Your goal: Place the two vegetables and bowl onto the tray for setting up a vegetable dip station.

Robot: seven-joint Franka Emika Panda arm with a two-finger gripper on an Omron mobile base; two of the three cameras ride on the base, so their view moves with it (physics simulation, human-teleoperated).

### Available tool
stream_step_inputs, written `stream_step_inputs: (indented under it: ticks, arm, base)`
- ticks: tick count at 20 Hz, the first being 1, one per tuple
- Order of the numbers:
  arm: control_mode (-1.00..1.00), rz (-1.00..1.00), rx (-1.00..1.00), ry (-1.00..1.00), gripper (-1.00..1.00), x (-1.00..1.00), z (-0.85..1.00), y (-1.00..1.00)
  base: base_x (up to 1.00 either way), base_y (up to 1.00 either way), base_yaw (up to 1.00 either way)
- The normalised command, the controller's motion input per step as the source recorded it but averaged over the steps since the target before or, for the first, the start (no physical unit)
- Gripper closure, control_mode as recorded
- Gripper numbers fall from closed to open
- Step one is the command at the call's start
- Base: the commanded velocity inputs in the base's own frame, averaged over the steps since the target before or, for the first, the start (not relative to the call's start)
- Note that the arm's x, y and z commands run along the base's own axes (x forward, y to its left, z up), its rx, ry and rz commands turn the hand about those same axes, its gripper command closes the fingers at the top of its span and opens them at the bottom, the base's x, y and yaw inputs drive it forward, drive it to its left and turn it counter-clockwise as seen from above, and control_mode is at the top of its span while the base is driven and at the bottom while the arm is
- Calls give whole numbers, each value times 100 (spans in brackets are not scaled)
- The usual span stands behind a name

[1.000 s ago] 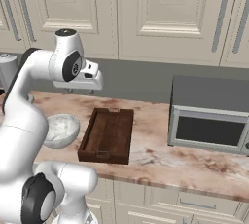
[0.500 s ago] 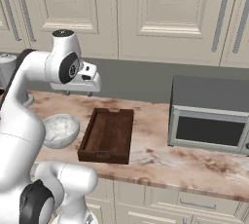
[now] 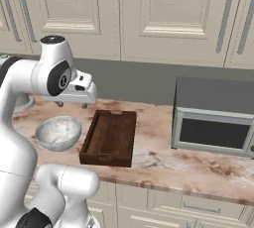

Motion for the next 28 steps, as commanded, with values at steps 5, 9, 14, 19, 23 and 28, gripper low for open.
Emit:
stream_step_inputs:
  ticks: [5, 9, 14, 19, 23, 28]
  arm:
    - [-100, 0, 0, 0, -100, -54, 0, -1]
    - [-100, 0, 0, 0, -100, -41, 0, 0]
    - [-100, 0, 0, 0, -100, -21, 0, 0]
    - [-100, 0, 0, 1, -100, -12, 0, 0]
    - [-100, 0, 0, 0, -100, -4, 0, 0]
    - [-100, 0, 0, 0, -100, -1, 0, 0]
  base:
    - [0, 0, 0]
    - [0, 0, 0]
    - [0, 0, 0]
    - [0, 0, 0]
    - [0, 0, 0]
    - [0, 0, 0]
